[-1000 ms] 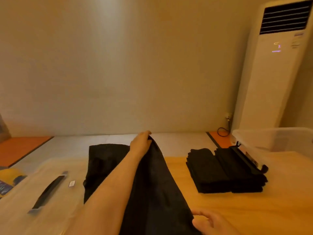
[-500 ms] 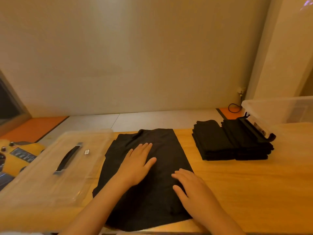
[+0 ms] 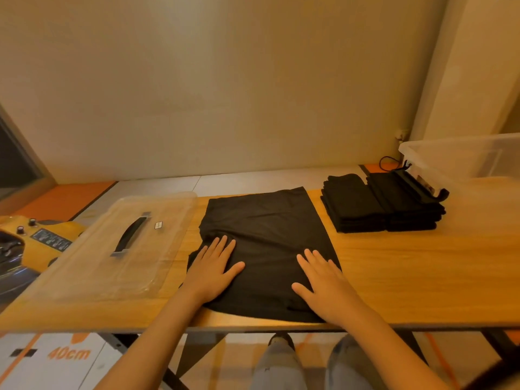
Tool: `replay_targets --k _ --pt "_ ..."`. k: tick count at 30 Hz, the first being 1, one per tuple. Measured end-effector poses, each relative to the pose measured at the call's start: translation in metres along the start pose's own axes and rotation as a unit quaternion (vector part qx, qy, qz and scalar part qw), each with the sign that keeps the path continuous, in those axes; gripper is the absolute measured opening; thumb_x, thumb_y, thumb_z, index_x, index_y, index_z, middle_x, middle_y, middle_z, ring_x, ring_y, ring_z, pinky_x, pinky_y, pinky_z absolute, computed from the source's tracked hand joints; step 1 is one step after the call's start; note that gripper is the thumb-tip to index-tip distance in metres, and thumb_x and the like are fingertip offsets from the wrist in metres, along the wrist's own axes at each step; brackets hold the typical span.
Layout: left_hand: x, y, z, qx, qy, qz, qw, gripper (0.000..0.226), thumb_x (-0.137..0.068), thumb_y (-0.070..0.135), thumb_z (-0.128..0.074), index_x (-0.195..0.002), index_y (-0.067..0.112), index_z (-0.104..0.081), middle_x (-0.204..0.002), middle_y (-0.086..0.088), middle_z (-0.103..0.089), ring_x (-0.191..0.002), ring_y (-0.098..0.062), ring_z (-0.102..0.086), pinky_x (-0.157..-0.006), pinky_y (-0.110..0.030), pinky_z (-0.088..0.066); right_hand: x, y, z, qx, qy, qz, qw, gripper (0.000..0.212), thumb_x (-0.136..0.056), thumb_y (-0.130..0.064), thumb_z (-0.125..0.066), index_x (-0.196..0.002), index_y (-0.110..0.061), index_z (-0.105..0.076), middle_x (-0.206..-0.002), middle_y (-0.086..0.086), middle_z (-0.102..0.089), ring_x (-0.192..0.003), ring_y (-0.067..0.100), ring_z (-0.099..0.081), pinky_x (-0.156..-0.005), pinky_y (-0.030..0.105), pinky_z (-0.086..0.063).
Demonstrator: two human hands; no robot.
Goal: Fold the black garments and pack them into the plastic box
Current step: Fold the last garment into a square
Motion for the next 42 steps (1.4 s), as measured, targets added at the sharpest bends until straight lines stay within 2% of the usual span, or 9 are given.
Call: replay_targets --k 4,9,13,16,20,26,32,37,42 --pt "0.038 0.019 0.021 0.078 0.107 -0.038 0.99 0.071 -0.093 0.066 -0.024 -0.152 0.031 -0.006 -0.158 0.015 -0.002 -0.145 -0.003 0.003 -0.119 -0.027 0.002 0.031 0.016 0.032 -0.133 0.07 0.023 0.988 0.046 -0.098 -0.034 -0.048 -0.143 -0.034 -0.037 -0.154 -0.018 -0.023 -0.142 0.001 -0.018 -0.11 0.018 -0.02" --pt "0.088 0.027 0.01 0.071 0.121 -0.047 0.989 0.074 -0.085 0.071 -0.013 -0.15 0.035 -0.009 -0.154 0.018 -0.006 -0.144 0.001 -0.001 -0.118 -0.026 -0.002 0.066 0.021 0.039 -0.128 0.123 0.078 0.981 0.031 -0.092 -0.03 -0.06 -0.123 -0.034 -0.057 -0.129 -0.022 -0.047 -0.119 -0.01 -0.034 -0.091 -0.001 -0.024" --pt "0.1 0.001 -0.004 0.023 0.102 0.002 0.995 0.081 -0.084 0.071 -0.005 -0.152 0.029 -0.012 -0.16 0.01 -0.009 -0.142 0.0 0.003 -0.117 -0.024 0.003 0.08 0.019 0.027 -0.01 0.148 0.104 0.983 0.043 -0.076 -0.037 -0.077 -0.116 -0.028 -0.064 -0.112 -0.014 -0.057 -0.106 0.004 -0.05 -0.085 0.015 -0.033" --pt "0.114 -0.005 -0.011 0.027 0.107 0.007 0.994 0.087 -0.077 0.072 -0.001 -0.151 0.029 -0.012 -0.157 0.014 -0.003 -0.141 0.002 0.006 -0.115 -0.022 0.007 0.088 0.024 0.022 -0.002 0.187 0.101 0.977 0.047 -0.064 -0.024 -0.087 -0.107 -0.023 -0.067 -0.098 -0.008 -0.061 -0.093 0.013 -0.059 -0.075 0.019 -0.039" --pt "0.125 -0.011 -0.014 0.013 0.116 0.004 0.993 0.081 -0.078 0.074 -0.005 -0.148 0.034 -0.007 -0.153 0.018 0.002 -0.143 0.001 0.008 -0.115 -0.021 0.01 0.099 0.019 0.022 -0.052 0.234 0.133 0.962 0.037 -0.066 0.0 -0.083 -0.094 -0.018 -0.066 -0.091 -0.005 -0.059 -0.09 0.005 -0.048 -0.073 0.012 -0.038" --pt "0.129 -0.014 -0.015 0.035 0.116 0.012 0.993 0.072 -0.085 0.067 -0.023 -0.149 0.034 -0.014 -0.155 0.016 -0.004 -0.144 -0.001 0.004 -0.115 -0.023 0.007 0.118 0.017 0.024 -0.057 0.287 0.162 0.943 0.03 -0.069 0.015 -0.071 -0.073 -0.01 -0.056 -0.088 0.0 -0.055 -0.091 0.016 -0.052 -0.071 0.026 -0.041" --pt "0.135 -0.007 -0.006 0.076 0.132 0.005 0.988 0.064 -0.086 0.067 -0.024 -0.143 0.041 -0.016 -0.152 0.02 -0.007 -0.141 0.002 0.001 -0.115 -0.025 0.003 0.119 0.012 0.021 -0.118 0.271 0.176 0.939 0.024 -0.08 0.002 -0.054 -0.093 -0.017 -0.062 -0.102 -0.007 -0.058 -0.109 0.008 -0.051 -0.094 0.017 -0.037" --pt "0.125 0.003 0.015 0.097 0.146 -0.003 0.985 0.071 -0.086 0.067 -0.014 -0.148 0.032 -0.022 -0.155 0.014 -0.014 -0.142 0.0 -0.003 -0.118 -0.03 -0.004 0.091 -0.007 0.017 -0.126 0.2 0.152 0.96 0.035 -0.096 -0.029 -0.039 -0.122 -0.024 -0.061 -0.129 -0.013 -0.054 -0.13 -0.005 -0.033 -0.109 0.007 -0.015" --pt "0.058 0.015 0.056 0.102 0.148 -0.005 0.984 0.055 -0.101 0.043 -0.034 -0.151 0.023 -0.022 -0.16 0.003 -0.015 -0.147 -0.013 -0.008 -0.12 -0.037 -0.011 0.016 -0.031 0.05 -0.103 0.154 0.095 0.978 0.041 -0.1 -0.036 -0.043 -0.14 -0.026 -0.045 -0.148 -0.009 -0.04 -0.14 0.006 -0.026 -0.115 0.027 -0.017"
Point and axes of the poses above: each hand's wrist, its own x-axis away from the middle knuckle, its own z-axis out of the back of the hand, y = z × x, the point moved 10 cm from there along -x, towards the middle knuckle
